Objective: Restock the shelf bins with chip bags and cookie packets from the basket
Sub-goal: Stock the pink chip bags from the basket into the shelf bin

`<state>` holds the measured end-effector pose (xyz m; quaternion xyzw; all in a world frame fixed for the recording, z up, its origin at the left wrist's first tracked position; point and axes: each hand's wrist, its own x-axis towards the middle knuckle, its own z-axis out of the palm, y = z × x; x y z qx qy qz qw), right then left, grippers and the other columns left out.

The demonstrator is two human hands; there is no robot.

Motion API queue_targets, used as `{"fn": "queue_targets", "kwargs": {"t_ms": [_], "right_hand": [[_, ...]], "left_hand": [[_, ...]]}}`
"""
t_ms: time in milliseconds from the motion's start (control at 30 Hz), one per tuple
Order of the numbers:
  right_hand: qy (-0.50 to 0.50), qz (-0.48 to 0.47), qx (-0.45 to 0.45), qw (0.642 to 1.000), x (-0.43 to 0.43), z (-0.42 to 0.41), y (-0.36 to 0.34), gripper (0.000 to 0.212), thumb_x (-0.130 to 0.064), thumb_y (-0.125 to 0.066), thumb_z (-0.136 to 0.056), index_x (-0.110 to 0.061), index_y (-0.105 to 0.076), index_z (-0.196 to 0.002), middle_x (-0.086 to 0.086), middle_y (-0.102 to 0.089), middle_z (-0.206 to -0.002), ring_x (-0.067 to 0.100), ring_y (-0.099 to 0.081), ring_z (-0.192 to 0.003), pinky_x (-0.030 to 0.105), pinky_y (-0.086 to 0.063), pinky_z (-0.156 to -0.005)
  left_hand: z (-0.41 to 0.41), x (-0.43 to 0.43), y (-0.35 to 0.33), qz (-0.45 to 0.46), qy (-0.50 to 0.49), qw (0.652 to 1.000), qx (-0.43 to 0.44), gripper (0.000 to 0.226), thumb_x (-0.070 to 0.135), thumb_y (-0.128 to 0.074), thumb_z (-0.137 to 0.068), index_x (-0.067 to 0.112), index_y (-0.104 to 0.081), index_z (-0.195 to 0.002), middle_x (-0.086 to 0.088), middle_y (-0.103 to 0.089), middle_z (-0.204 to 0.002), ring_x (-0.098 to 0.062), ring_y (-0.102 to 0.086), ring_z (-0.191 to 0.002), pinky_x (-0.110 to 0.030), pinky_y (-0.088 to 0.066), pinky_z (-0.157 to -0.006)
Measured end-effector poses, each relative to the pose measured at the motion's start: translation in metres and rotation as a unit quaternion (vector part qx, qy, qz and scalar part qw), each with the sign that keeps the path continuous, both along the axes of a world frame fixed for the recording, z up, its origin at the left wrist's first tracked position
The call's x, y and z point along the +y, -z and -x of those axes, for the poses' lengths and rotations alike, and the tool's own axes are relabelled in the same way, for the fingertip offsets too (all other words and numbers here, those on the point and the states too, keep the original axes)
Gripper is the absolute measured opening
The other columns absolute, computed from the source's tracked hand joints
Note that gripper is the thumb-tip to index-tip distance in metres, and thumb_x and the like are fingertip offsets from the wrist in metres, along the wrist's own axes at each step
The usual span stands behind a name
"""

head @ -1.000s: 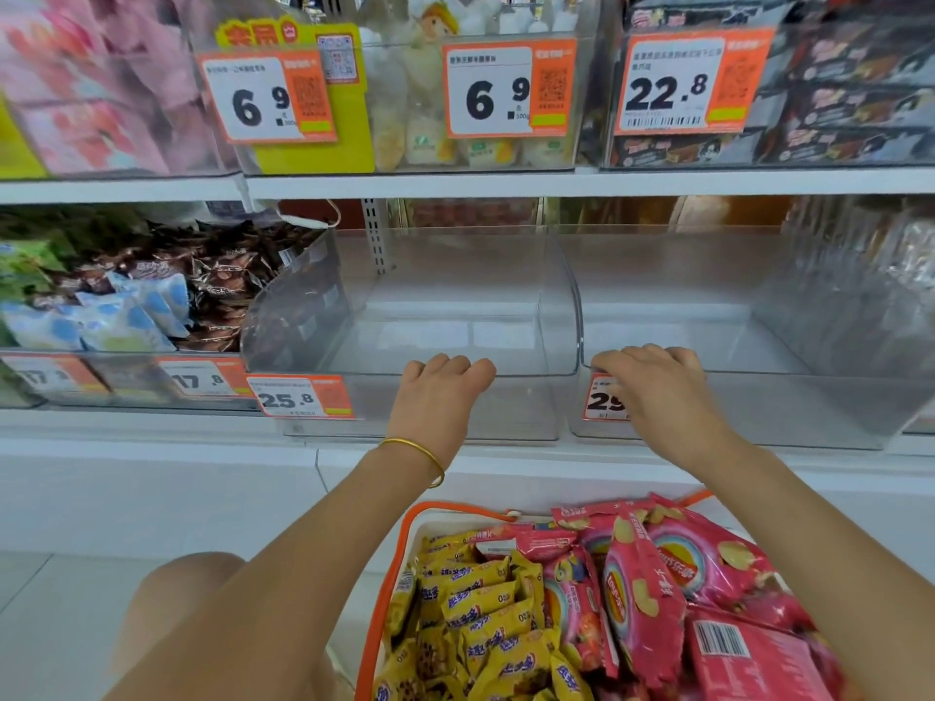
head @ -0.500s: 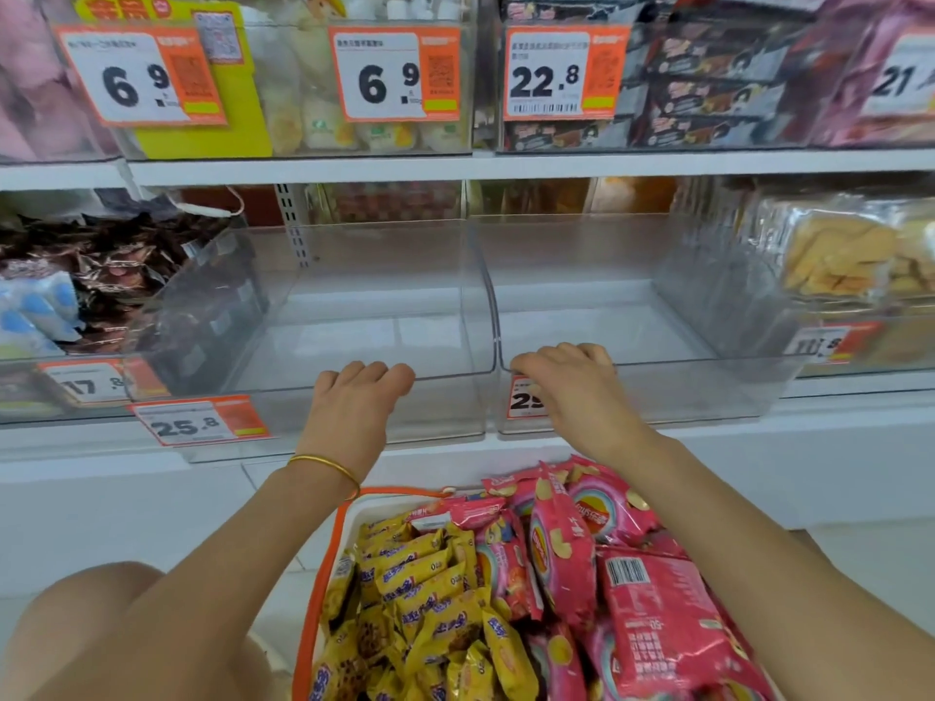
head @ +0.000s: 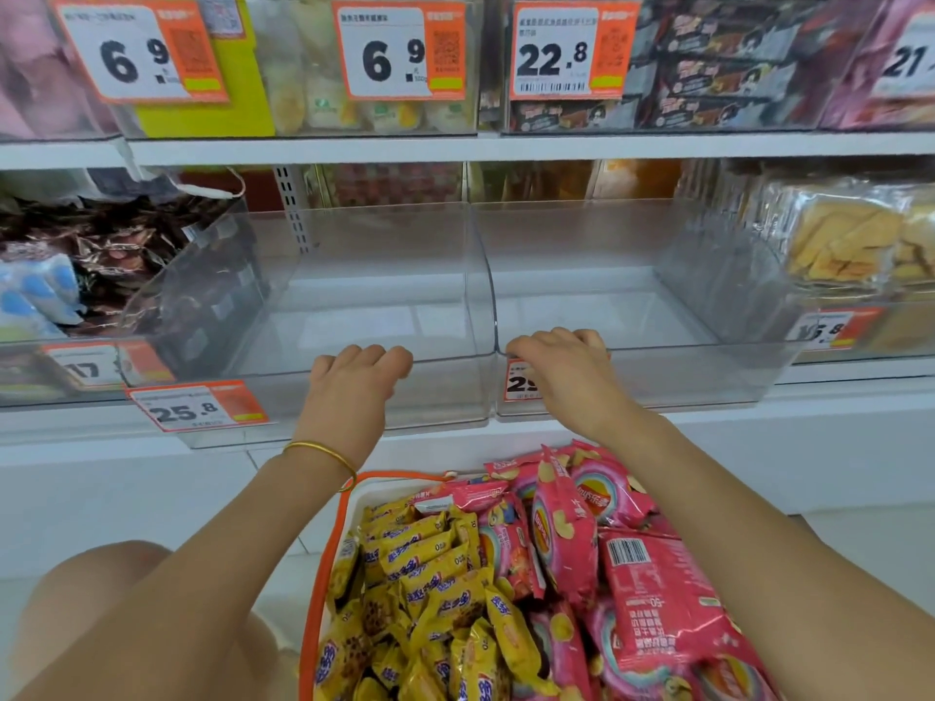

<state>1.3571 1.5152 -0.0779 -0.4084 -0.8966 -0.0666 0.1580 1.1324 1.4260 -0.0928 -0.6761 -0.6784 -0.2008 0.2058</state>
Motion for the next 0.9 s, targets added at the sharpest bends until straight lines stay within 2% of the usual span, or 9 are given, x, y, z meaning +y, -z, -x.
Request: {"fn": "queue_targets", "kwargs": {"t_ms": [200, 333, 400, 500, 567, 633, 700, 800, 900], "right_hand": [[0.011, 0.005, -0.006, 1.0, -0.002, 0.0, -0.001, 0.042, -0.004, -0.047, -0.091, -0.024, -0.048, -0.128, -0.003, -0.058, -0.112, 0.021, -0.048, -0.11, 0.032, -0.022, -0.092], [0.013, 0.029, -0.013, 0.999, -0.005, 0.001, -0.005, 0.043, -0.012, -0.045, -0.093, -0.024, -0.045, -0.134, 0.0, -0.057, -0.124, 0.023, -0.047, -0.118, 0.037, -0.02, -0.107], [0.004, 0.035, 0.028, 0.999, -0.012, -0.006, -0.009, 0.047, -0.01, -0.049, -0.09, -0.018, -0.046, -0.136, 0.004, -0.056, -0.128, 0.027, -0.047, -0.121, 0.041, -0.021, -0.111], [0.0, -0.053, 0.206, 0.977, -0.031, -0.027, -0.009, 0.033, -0.003, -0.053, -0.079, -0.009, -0.062, -0.11, 0.008, -0.064, -0.102, 0.027, -0.058, -0.093, 0.039, -0.043, -0.086], [0.038, -0.032, 0.238, 0.97, -0.048, -0.039, -0.004, 0.019, -0.009, -0.052, -0.081, -0.012, -0.061, -0.098, 0.002, -0.062, -0.089, 0.018, -0.054, -0.075, 0.032, -0.045, -0.069], [0.094, 0.099, 0.149, 0.979, -0.059, -0.042, 0.012, 0.014, -0.02, -0.05, -0.089, -0.018, -0.059, -0.099, -0.003, -0.061, -0.093, 0.015, -0.054, -0.077, 0.028, -0.043, -0.065], [0.127, 0.208, 0.029, 0.969, -0.059, -0.041, 0.036, 0.021, -0.035, -0.047, -0.093, -0.019, -0.058, -0.102, -0.001, -0.061, -0.1, 0.018, -0.059, -0.086, 0.03, -0.048, -0.07], [0.143, 0.297, -0.001, 0.944, -0.055, -0.034, 0.058, 0.036, -0.052, -0.046, -0.09, -0.019, -0.056, -0.1, -0.001, -0.062, -0.1, 0.02, -0.061, -0.094, 0.036, -0.052, -0.077], [0.152, 0.338, -0.046, 0.928, -0.054, -0.024, 0.069, 0.055, -0.052, -0.054, -0.086, -0.011, -0.049, -0.122, 0.004, -0.058, -0.117, 0.025, -0.059, -0.106, 0.034, -0.049, -0.08]], "left_hand": [[-0.001, 0.001, -0.003, 0.023, -0.01, 1.0, 0.018, 0.045, -0.023, -0.066, -0.056, 0.011, -0.057, -0.085, -0.007, -0.058, -0.068, -0.029, -0.052, -0.063, -0.034, -0.03, -0.066], [-0.006, -0.002, -0.004, 0.013, -0.023, 0.999, 0.045, 0.049, -0.018, -0.072, -0.056, 0.011, -0.059, -0.093, -0.01, -0.06, -0.078, -0.032, -0.056, -0.068, -0.039, -0.043, -0.068], [-0.008, -0.004, -0.002, 0.002, -0.031, 0.998, 0.054, 0.05, -0.015, -0.073, -0.056, 0.009, -0.061, -0.098, -0.012, -0.061, -0.083, -0.034, -0.057, -0.072, -0.043, -0.047, -0.072], [-0.01, -0.005, 0.003, -0.019, -0.037, 0.997, 0.065, 0.052, -0.011, -0.073, -0.059, 0.006, -0.061, -0.107, -0.015, -0.061, -0.09, -0.037, -0.057, -0.078, -0.046, -0.045, -0.08], [-0.011, -0.005, 0.005, -0.03, -0.039, 0.997, 0.065, 0.051, -0.006, -0.074, -0.063, 0.004, -0.06, -0.111, -0.016, -0.062, -0.094, -0.038, -0.057, -0.082, -0.048, -0.042, -0.084], [-0.012, -0.004, 0.006, -0.032, -0.042, 0.997, 0.063, 0.049, -0.001, -0.074, -0.066, 0.004, -0.059, -0.113, -0.017, -0.062, -0.095, -0.039, -0.057, -0.083, -0.049, -0.041, -0.086], [-0.013, -0.002, 0.007, -0.032, -0.045, 0.996, 0.066, 0.047, 0.002, -0.073, -0.067, 0.005, -0.059, -0.111, -0.016, -0.062, -0.093, -0.038, -0.057, -0.083, -0.048, -0.04, -0.085], [-0.012, 0.0, 0.007, -0.028, -0.047, 0.996, 0.069, 0.043, 0.002, -0.072, -0.067, 0.006, -0.06, -0.108, -0.015, -0.061, -0.091, -0.038, -0.056, -0.082, -0.047, -0.037, -0.084], [-0.013, -0.001, 0.007, -0.022, -0.051, 0.996, 0.065, 0.045, 0.002, -0.07, -0.068, 0.006, -0.058, -0.111, -0.016, -0.061, -0.096, -0.038, -0.055, -0.086, -0.048, -0.036, -0.088]]}}
